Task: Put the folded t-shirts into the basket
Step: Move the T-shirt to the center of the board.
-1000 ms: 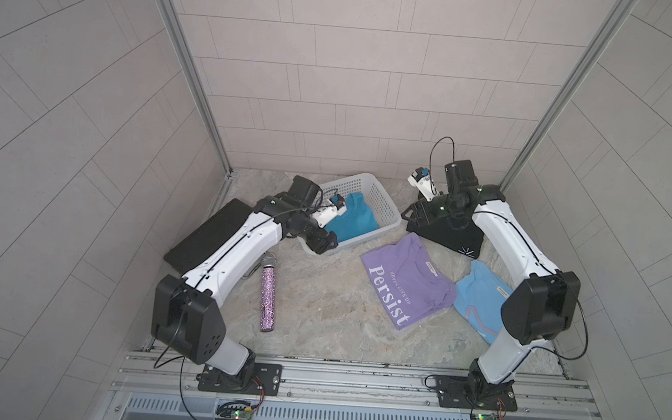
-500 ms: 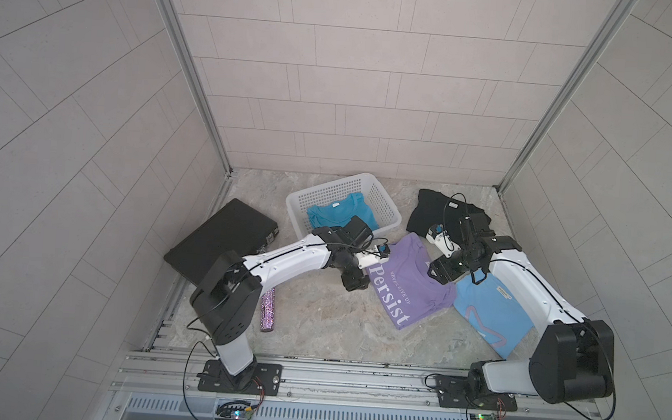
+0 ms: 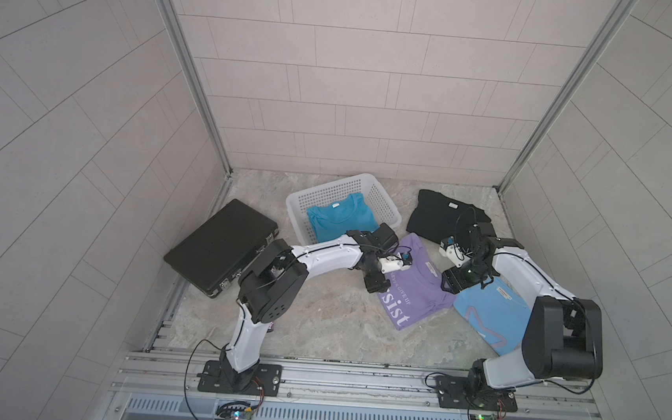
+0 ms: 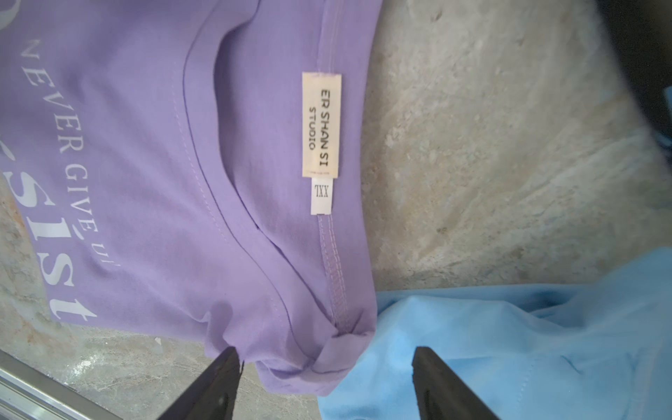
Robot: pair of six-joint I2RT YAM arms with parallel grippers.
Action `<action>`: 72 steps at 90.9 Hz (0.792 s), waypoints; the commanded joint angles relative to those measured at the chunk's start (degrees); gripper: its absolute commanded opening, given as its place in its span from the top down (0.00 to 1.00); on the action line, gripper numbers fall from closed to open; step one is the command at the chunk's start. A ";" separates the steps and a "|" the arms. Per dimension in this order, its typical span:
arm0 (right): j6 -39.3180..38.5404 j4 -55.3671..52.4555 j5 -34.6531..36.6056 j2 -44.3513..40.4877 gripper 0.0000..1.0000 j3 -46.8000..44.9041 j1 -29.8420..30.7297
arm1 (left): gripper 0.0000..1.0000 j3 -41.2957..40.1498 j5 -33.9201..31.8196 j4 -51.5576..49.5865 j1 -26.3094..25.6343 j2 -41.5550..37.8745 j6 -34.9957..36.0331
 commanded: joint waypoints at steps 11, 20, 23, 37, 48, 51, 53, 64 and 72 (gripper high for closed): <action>-1.02 -1.47 -1.61 2.62 0.24 0.60 0.07 | 0.31 4.37 2.70 -7.97 -1.24 4.64 1.51; -0.92 -1.47 -1.26 3.84 0.25 0.93 0.03 | 0.31 5.08 5.20 -11.39 -1.24 5.77 1.22; -0.89 -1.47 -0.90 4.20 0.25 1.07 0.03 | 0.31 4.90 6.04 -12.26 -1.27 5.80 1.09; -0.88 -1.47 -0.51 5.28 0.26 1.89 -0.31 | 0.31 1.05 7.48 -13.93 -1.97 4.05 0.30; -1.99 -2.04 -2.50 4.53 0.27 2.18 -0.49 | 0.28 -4.31 9.43 -13.88 -2.71 1.28 -0.73; -2.44 -2.45 -3.62 4.44 0.27 2.23 -0.49 | 0.28 -5.86 9.90 -13.77 -3.01 0.49 -1.15; -2.76 -2.96 -4.32 4.41 0.27 2.37 -0.49 | 0.27 -6.71 10.15 -13.71 -3.27 0.03 -1.44; -4.62 -5.43 -7.17 4.88 0.28 3.58 -0.37 | 0.24 -11.44 10.81 -13.58 -5.55 -2.42 -1.60; -5.79 -6.77 -8.55 5.20 0.28 4.03 0.34 | 0.23 -14.17 11.31 -13.55 -7.89 -3.78 -1.12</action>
